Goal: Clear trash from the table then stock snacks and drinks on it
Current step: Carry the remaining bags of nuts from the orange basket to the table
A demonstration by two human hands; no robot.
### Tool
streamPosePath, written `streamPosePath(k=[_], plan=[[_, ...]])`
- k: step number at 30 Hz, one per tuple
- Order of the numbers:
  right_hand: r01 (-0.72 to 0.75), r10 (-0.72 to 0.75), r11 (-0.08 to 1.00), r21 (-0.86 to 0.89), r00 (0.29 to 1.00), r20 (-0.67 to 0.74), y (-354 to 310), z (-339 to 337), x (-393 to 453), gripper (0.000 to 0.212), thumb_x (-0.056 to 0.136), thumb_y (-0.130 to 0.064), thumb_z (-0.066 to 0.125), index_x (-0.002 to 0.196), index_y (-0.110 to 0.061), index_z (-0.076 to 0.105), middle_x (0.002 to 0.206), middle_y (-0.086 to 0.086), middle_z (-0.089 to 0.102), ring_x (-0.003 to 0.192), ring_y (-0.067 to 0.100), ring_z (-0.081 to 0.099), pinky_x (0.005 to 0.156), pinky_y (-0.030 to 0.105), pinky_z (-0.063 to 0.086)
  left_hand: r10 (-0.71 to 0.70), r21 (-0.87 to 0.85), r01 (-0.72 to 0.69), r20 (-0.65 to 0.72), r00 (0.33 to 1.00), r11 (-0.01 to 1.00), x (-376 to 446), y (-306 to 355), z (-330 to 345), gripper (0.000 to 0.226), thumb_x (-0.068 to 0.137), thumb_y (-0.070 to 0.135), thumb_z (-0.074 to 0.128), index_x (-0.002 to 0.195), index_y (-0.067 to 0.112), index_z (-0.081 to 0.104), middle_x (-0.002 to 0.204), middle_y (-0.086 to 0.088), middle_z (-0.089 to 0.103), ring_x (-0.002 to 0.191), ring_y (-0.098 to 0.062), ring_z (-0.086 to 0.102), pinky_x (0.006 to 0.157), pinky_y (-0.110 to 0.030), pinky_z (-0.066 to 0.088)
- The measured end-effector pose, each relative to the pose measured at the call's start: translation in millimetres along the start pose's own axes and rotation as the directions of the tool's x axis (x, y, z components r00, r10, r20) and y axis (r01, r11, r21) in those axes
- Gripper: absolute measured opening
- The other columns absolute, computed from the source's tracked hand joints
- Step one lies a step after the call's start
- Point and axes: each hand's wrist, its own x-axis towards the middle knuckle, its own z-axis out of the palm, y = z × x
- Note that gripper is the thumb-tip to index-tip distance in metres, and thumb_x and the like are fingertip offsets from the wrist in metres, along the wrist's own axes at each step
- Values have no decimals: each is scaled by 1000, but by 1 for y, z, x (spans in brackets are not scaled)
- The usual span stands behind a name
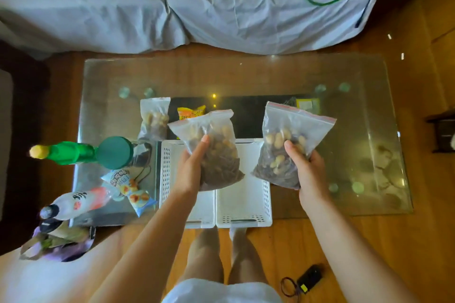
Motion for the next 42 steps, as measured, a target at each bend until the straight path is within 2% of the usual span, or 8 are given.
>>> streamPosePath(k=[4,13,21,25,29,36,39,42], plan=[[12,-11,999,-35,1000,8,7,29,92,4,77,-33,69,75,-36,67,72,-25,70,72,-4,67,64,25,49,-23,36,23,-4,1000,999,102,-6,22,8,87,42,56,87,34,60,86,15,67,69,1,67,49,-13,51],[-114,115,976,-184,993,-6,69,55,263,11,78,-38,69,81,-30,62,90,-10,66,87,11,61,66,27,46,-143,176,136,32,989,975,278,-66,57,43,88,43,56,122,17,53,104,0,64,96,-19,61,86,-35,49],[-182,180,931,-316,983,-35,115,51,285,14,80,-38,67,75,-30,57,79,-16,59,75,2,54,57,21,37,-221,376,222,-46,974,900,302,-105,57,53,87,54,51,125,18,50,108,-4,63,98,-22,61,88,-35,49],[-163,171,915,-369,985,-12,113,51,285,14,82,-40,64,88,-28,57,81,-17,58,76,1,52,58,20,34,-163,503,173,-64,985,847,300,-102,56,60,87,59,46,133,21,41,108,0,57,91,-19,57,76,-33,47],[-134,175,884,-448,983,52,105,52,284,13,83,-41,62,85,-29,58,83,-13,61,77,3,56,58,21,37,-56,682,91,-74,996,726,297,-101,56,65,85,65,43,131,19,43,129,-8,42,93,-22,50,76,-37,50],[-125,180,849,-512,982,57,95,47,285,39,86,-44,56,118,-23,50,85,-14,49,75,-1,44,77,32,36,-92,655,132,-94,991,744,291,-97,56,74,83,65,47,131,10,37,123,-9,53,98,-22,54,82,-38,52],[-111,174,854,-509,982,78,88,45,275,46,87,-43,55,128,-25,47,97,-12,53,90,6,52,80,35,37,-84,654,131,-103,991,745,281,-92,54,73,85,65,43,135,12,35,124,-8,54,101,-24,55,75,-34,49],[-149,220,847,-510,972,81,77,42,263,64,87,-44,55,143,-30,27,141,1,42,130,26,40,99,45,36,-88,665,119,-81,993,738,271,-82,53,72,87,63,40,138,13,35,129,-10,54,112,-29,55,78,-35,48]])
